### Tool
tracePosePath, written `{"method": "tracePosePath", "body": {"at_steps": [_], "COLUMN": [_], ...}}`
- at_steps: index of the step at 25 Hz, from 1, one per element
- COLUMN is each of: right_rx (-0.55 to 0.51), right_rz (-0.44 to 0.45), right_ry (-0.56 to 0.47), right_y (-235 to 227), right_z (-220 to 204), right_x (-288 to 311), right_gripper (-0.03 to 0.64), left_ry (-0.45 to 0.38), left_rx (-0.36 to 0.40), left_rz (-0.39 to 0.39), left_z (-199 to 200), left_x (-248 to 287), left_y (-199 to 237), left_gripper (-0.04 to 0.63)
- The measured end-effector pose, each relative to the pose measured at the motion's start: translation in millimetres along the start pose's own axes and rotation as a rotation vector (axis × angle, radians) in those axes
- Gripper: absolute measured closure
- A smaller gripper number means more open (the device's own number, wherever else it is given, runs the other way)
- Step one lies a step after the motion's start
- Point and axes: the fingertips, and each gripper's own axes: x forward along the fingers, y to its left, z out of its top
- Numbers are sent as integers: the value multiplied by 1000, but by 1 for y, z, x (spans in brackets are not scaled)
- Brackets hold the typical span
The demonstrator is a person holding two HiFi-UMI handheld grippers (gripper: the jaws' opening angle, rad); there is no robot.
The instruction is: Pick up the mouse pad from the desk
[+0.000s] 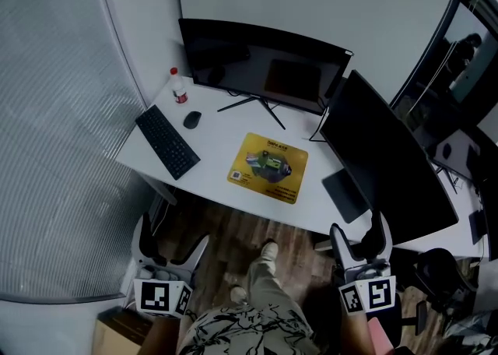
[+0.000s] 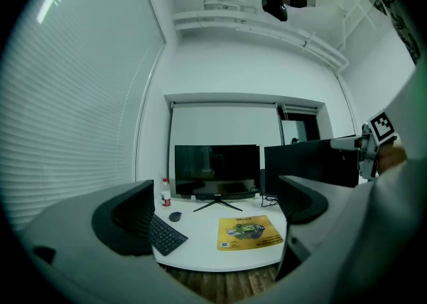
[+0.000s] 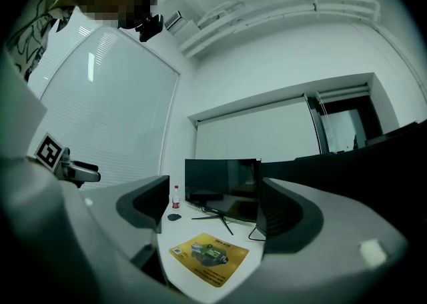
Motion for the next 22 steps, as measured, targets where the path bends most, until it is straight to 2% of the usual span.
{"method": "tracePosePath", "body": {"at_steps": [13, 22], "right_rx": [24, 49], "right_rz": [29, 116], "right_ry": [32, 58], "right_y": [-44, -72], "right_z": [-18, -20], "right_x": [94, 168], "right_gripper": [172, 170], "left_ry": [5, 11], "left_rx": [35, 47], "left_rz": [-6, 0], "left_z": [13, 34], "left_x": [106, 192], "left_y": [5, -8], "left_gripper": [29, 29]}}
